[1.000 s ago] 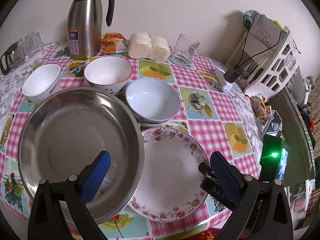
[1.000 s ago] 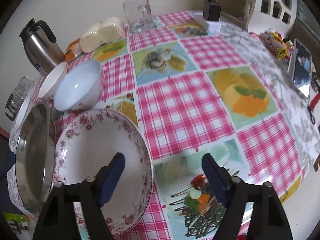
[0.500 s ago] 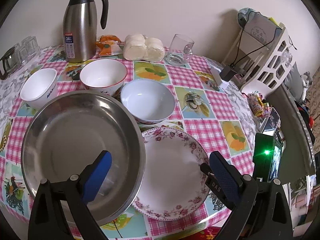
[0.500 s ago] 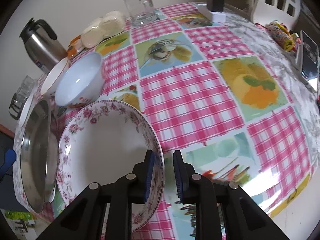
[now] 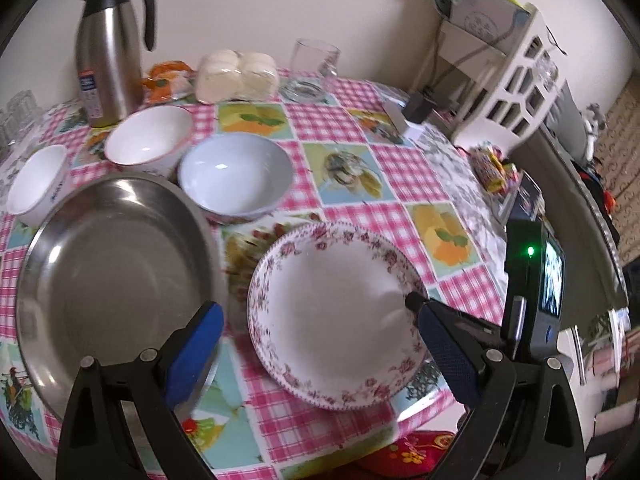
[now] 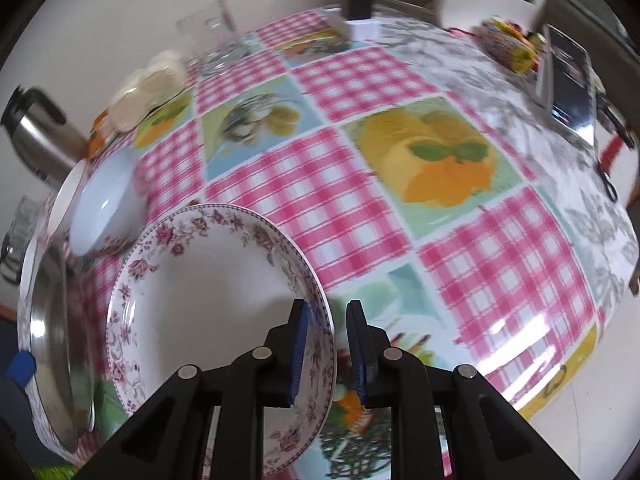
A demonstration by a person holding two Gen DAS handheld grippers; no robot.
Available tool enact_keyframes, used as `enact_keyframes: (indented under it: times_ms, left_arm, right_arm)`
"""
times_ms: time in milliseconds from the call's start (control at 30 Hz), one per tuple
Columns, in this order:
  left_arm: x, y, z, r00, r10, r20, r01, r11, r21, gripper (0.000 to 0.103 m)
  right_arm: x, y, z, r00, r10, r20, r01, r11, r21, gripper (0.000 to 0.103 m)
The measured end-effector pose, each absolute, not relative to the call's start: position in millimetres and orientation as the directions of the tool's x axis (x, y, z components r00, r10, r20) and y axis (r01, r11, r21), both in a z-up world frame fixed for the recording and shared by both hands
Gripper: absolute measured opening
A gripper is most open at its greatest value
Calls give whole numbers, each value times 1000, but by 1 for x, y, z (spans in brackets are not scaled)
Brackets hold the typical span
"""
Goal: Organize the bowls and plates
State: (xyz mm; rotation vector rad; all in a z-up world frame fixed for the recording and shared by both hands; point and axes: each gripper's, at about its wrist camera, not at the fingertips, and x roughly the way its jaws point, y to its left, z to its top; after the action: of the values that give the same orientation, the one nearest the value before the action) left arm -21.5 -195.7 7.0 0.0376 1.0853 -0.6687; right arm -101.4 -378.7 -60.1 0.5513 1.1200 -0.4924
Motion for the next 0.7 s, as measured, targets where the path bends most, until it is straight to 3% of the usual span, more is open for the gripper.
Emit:
enact_keyframes:
  times_ms: [333,467,633,700]
  left_arm:
    - [-31,-226,-20,179,-473,-863,531,785,-320,98]
    - [-26,-231,-37,130,-453,-882,496,800,-338,81]
    - [-16,-228,-55,106,-435,-894,430,831,-353,78]
    - [-12,-227,-61,103,-425,-899,409,842,-351,69]
  right_arm:
    - [-118,-410,-64,361,-94,-928,687,700,196,24]
    - [-123,-412,-64,368,-81,-926,687,695,212,24]
    - [-124,-414,-64,377,-68,-924,688,689,229,24]
    - [-125,-415,-64,383,-60,-922,688,685,241,24]
